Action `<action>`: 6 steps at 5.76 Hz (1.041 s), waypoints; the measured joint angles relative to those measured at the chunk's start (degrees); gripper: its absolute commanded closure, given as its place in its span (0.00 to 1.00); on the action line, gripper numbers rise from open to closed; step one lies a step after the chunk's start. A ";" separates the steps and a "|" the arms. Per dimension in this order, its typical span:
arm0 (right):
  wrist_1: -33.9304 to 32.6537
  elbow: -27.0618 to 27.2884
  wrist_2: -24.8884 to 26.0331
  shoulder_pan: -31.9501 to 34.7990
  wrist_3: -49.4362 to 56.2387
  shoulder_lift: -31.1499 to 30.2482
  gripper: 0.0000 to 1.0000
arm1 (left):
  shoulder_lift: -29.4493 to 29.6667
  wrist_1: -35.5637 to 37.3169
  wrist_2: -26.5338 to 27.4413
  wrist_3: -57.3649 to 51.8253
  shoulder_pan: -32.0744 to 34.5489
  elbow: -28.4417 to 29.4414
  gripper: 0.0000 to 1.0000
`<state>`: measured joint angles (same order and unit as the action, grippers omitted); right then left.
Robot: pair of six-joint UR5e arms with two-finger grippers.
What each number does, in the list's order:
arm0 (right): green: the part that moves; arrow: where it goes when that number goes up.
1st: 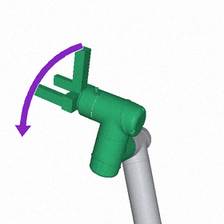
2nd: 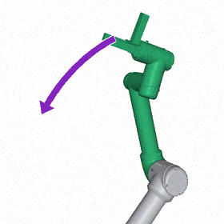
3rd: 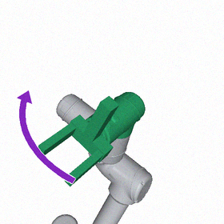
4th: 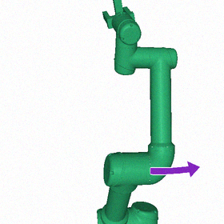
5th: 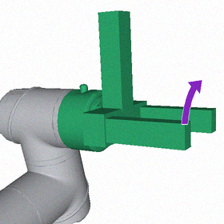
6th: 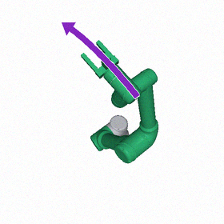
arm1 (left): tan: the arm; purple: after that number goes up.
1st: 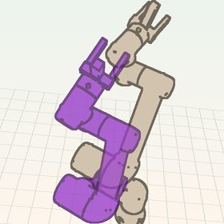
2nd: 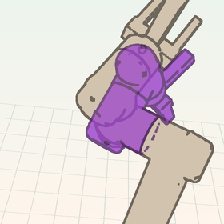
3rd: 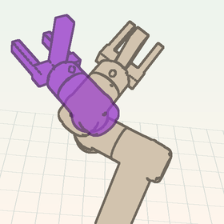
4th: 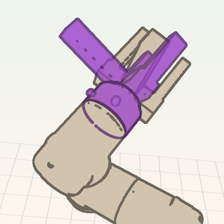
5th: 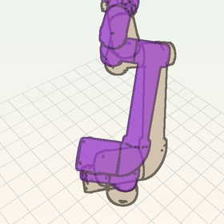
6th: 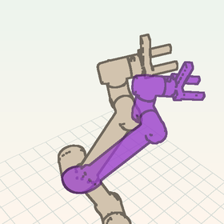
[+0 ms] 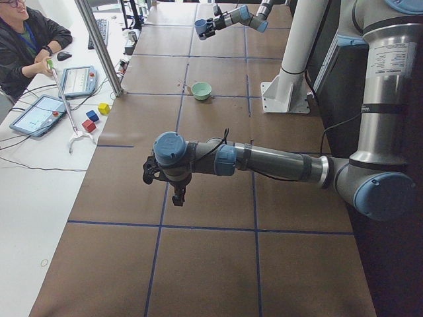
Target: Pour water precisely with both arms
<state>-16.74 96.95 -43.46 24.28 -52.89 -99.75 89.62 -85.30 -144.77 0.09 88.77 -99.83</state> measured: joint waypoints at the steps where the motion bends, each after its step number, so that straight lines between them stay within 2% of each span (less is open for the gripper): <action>1: 5.19 -4.25 0.37 0.02 -0.14 -1.66 1.00 | 0.02 -0.02 0.01 0.00 0.00 -0.16 0.00; 3: 12.67 -10.62 2.79 -0.15 -0.60 -4.39 0.99 | -0.01 -0.04 0.02 0.00 -0.02 -0.59 0.00; 6: 14.68 -15.35 7.47 -2.20 -2.94 -4.27 0.98 | -0.10 -0.04 0.02 0.00 0.00 -0.63 0.00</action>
<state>-2.06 81.60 -36.00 22.08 -55.83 -104.02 89.53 -85.34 -144.75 0.09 88.77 -100.46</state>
